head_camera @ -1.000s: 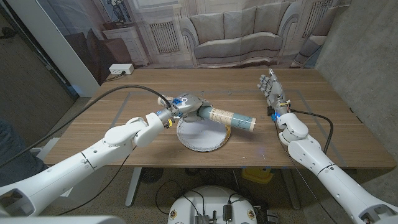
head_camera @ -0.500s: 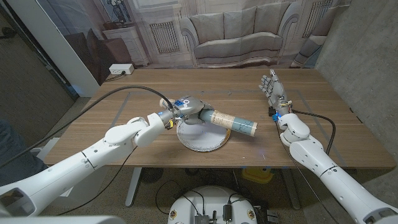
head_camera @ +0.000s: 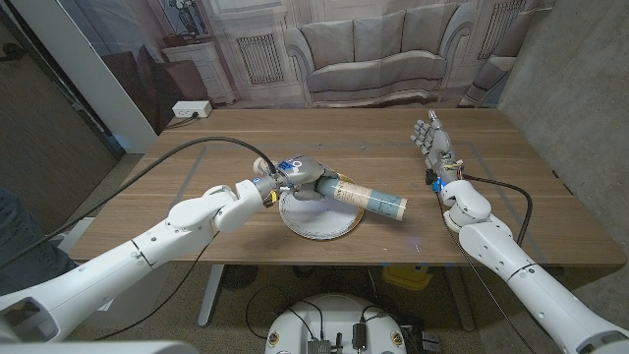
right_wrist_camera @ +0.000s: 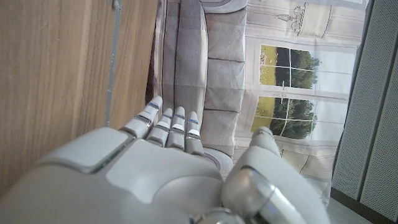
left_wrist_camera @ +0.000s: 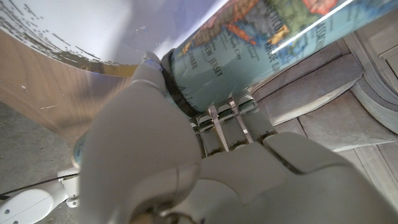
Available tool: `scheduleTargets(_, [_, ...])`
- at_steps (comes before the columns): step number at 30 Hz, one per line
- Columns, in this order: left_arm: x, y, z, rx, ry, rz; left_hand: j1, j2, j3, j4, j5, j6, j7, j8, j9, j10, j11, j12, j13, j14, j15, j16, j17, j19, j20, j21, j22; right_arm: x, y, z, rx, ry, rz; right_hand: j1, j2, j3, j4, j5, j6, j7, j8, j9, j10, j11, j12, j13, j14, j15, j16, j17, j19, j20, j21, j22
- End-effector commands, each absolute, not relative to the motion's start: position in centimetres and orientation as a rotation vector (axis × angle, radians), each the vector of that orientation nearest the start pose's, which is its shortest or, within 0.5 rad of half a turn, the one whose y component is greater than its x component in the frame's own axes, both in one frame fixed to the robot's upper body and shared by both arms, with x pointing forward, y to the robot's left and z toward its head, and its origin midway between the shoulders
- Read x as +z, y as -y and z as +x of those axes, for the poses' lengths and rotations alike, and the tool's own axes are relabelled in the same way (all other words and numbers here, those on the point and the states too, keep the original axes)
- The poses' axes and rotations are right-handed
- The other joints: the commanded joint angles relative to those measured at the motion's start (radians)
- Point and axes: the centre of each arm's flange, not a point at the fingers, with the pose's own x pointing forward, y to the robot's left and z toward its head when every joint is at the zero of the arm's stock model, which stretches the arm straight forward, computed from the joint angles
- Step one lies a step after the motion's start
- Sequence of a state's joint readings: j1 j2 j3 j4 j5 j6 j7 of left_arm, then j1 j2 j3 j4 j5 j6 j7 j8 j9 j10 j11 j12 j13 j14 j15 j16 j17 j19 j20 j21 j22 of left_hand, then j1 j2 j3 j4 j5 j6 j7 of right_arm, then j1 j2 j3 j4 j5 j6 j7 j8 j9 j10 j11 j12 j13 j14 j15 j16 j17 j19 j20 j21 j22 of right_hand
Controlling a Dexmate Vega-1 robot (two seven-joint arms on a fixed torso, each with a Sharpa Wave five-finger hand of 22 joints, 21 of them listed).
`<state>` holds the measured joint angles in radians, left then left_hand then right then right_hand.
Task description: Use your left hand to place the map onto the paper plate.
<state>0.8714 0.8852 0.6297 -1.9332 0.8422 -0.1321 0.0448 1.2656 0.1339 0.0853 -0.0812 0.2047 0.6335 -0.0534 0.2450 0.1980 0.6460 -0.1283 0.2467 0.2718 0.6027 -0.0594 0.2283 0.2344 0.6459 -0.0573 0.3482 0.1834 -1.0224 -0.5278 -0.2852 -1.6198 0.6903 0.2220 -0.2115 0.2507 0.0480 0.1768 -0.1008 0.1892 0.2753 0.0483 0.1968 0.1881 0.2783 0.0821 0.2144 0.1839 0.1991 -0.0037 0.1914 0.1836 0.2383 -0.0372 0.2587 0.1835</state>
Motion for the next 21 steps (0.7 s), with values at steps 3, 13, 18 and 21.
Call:
scheduleTargets(3, [-2.72, -14.25, 53.21, -0.240, 1.001, 1.740, -0.002, 0.001, 0.004, 0.007, -0.001, 0.005, -0.004, -0.002, 0.005, 0.008, -0.005, -0.005, 0.004, 0.006, -0.087, -0.001, 0.006, 0.004, -0.003, -0.004, 0.003, -2.50, 28.80, 60.05, 0.077, 0.621, 0.202, 0.004, 0.004, -0.001, -0.003, -0.002, 0.008, 0.003, 0.001, 0.004, 0.004, -0.001, -0.001, 0.004, 0.007, 0.004, -0.002, 0.002, 0.008, -0.031, -0.001, 0.005])
scheduleTargets(13, [-3.26, -13.87, 53.79, -0.254, 0.984, 1.739, -0.002, 0.002, 0.005, 0.006, -0.002, 0.006, -0.005, -0.004, 0.005, 0.007, -0.005, -0.008, 0.005, 0.006, -0.087, -0.002, 0.006, 0.002, -0.003, -0.005, 0.003, -2.63, 29.07, 60.05, 0.071, 0.617, 0.207, 0.005, 0.005, -0.002, -0.004, -0.003, 0.008, 0.003, 0.001, 0.004, 0.006, 0.002, -0.001, 0.004, 0.006, 0.005, -0.002, 0.002, 0.009, -0.030, -0.003, 0.005])
scheduleTargets(18, [-3.43, -13.81, 53.95, -0.257, 0.975, 1.740, -0.003, 0.002, 0.005, 0.006, -0.003, 0.009, -0.006, -0.004, 0.005, 0.005, -0.006, -0.010, 0.005, 0.005, -0.088, -0.003, 0.006, -0.003, -0.003, -0.008, 0.003, -2.62, 29.16, 60.12, 0.069, 0.616, 0.206, 0.005, 0.005, -0.002, -0.004, -0.003, 0.007, 0.003, 0.001, 0.004, 0.005, 0.003, -0.001, 0.004, 0.007, 0.005, -0.002, 0.002, 0.009, -0.030, -0.004, 0.005])
scheduleTargets(21, [-3.42, -13.79, 53.98, -0.255, 0.969, 1.742, -0.004, 0.001, 0.005, 0.007, -0.003, 0.006, -0.005, -0.006, 0.005, 0.004, -0.004, -0.011, 0.005, 0.003, -0.088, -0.004, 0.006, -0.004, -0.003, -0.008, 0.003, -2.65, 29.19, 60.16, 0.062, 0.615, 0.212, 0.005, 0.006, -0.002, -0.004, -0.003, 0.007, 0.003, 0.001, 0.004, 0.004, 0.003, -0.001, 0.004, 0.005, 0.005, -0.002, 0.002, 0.008, -0.029, -0.004, 0.005])
